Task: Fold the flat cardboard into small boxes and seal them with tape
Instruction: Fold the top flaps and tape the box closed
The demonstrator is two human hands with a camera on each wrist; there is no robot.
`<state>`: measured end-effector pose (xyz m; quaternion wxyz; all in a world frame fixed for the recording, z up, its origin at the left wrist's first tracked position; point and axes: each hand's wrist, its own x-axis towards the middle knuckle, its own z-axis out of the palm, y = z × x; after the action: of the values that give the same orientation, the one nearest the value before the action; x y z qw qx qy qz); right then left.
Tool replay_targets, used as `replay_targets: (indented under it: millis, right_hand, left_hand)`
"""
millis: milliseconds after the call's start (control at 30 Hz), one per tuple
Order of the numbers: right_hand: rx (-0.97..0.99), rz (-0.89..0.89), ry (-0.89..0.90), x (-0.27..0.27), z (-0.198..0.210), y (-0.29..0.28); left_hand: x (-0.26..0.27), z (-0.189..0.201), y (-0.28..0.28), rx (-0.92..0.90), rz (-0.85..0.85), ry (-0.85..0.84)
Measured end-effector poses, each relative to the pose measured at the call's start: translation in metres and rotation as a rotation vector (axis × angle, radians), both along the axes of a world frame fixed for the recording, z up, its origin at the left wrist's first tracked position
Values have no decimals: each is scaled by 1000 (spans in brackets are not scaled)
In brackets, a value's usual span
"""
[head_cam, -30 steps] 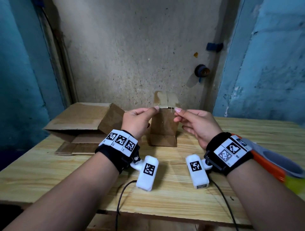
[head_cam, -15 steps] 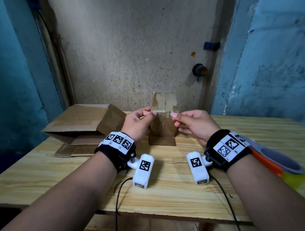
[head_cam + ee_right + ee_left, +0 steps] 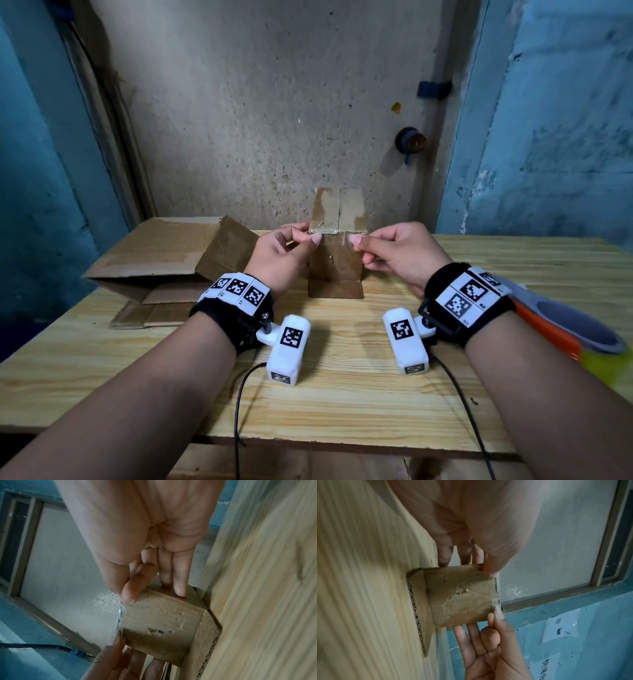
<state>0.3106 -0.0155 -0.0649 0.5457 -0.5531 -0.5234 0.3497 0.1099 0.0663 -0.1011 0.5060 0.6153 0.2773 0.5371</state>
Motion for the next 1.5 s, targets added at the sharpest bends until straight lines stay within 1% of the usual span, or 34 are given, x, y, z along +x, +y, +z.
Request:
replay_targets:
  millis: [167,233,300,400,533,667,767,933,1000,1100,1167,1233,1300,1400,1500]
  right_hand:
    - [24,-35,-94,2,0,6]
    - [36,-62,-144,2,-3,10]
    - [49,-85,-154,2,-5,13]
    - [66,-95,-134,1,-6,14]
    - [81,-118,-17,3,-5,13]
    - [85,-63,46,3,-1,7]
    - [89,-63,-11,-1,2,3]
    - [153,-157,-23,1,0,7]
    - [161,-164,-32,2,-2,9]
    - [163,-143,-26,3,-3,10]
    - [168,-114,-20,4,-3,10]
    - [152,-96,-19,4,-4,10]
    - [128,-87,-11,4,-5,10]
    - [117,-122,-2,1,-4,10]
    - [152,-169,-21,0,-3,11]
  left_hand:
    - [5,-2,6,39,65,-2]
    - [10,-1,8,30,98,-24]
    - [13,-1,11,9,130,-38]
    - [13,-2,14,-15,128,-51]
    - [11,-2,13,-48,116,-57]
    - [10,0,10,-44,129,-68]
    - [8,1,6,-54,95,-149]
    - [6,6,-4,13,10,-3]
    - [5,10,-11,-6,17,-13]
    - [9,15,-16,-59,85,-55]
    - [12,14,-13,-70,123,-95]
    - [11,11,-10,-52,144,-82]
    - [9,8,-7,-39,140,-36]
    - [8,5,-6,-86,85,-75]
    - [9,4,-9,-109,43,-89]
